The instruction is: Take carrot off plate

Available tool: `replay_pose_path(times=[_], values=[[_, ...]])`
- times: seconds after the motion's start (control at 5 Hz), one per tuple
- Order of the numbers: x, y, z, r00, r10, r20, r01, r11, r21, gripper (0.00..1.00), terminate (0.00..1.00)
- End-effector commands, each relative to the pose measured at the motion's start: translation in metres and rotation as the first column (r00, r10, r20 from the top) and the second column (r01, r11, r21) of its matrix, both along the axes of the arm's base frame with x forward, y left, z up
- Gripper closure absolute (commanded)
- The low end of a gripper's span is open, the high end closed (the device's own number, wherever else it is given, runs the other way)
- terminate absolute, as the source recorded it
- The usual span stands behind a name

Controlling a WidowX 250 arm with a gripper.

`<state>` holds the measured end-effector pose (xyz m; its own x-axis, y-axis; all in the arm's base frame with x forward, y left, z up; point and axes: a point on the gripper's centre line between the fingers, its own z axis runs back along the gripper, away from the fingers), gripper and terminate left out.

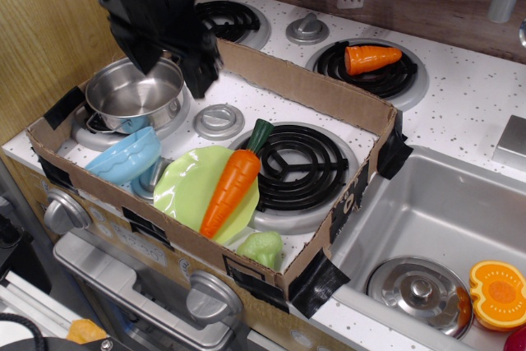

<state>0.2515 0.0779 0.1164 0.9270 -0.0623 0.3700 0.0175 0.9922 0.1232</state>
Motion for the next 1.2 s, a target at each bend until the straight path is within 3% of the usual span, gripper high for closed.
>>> replay_pose_path(times=[0.0, 0.2, 0.4, 0.6, 1.0], values=[[-0.016, -0.029, -0.018, 0.999, -0.009, 0.051, 0.009, 1.000, -0.009, 0.00, 0.00], [-0.013, -0.037, -0.033, 0.999, 0.017, 0.027, -0.017, 0.999, -0.029, 0.00, 0.00], [0.001, -0.038, -0.048, 0.999, 0.033, 0.004, -0.033, 0.999, -0.002, 0.00, 0.00], [0.009, -0.034, -0.062, 0.999, 0.051, 0.005, -0.051, 0.999, -0.005, 0.00, 0.00], [0.003, -0.029, -0.090, 0.996, 0.086, 0.017, -0.086, 0.996, 0.006, 0.00, 0.00]])
